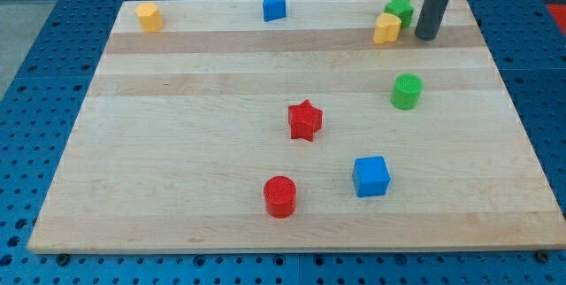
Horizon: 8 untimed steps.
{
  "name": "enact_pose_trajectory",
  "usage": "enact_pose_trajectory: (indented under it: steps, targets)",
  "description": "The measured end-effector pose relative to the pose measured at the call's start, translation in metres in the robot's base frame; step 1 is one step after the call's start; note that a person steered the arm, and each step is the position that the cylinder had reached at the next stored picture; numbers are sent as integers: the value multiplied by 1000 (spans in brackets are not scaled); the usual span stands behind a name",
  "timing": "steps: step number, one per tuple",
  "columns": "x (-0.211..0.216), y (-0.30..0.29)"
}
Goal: Move the yellow heart away from the green star
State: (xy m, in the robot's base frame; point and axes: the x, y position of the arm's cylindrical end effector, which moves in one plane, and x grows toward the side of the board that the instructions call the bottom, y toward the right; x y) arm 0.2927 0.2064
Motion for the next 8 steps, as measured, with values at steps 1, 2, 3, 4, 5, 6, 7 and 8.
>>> enact_pose_trajectory:
  steps: [1,2,3,4,5,6,7,8]
  targets:
    - [-4,0]
    - [-8,0]
    - [-12,0]
    - [-16,-2]
    - [-16,-6]
    - [-16,-22]
    - [-14,-55]
    - [-6,-91]
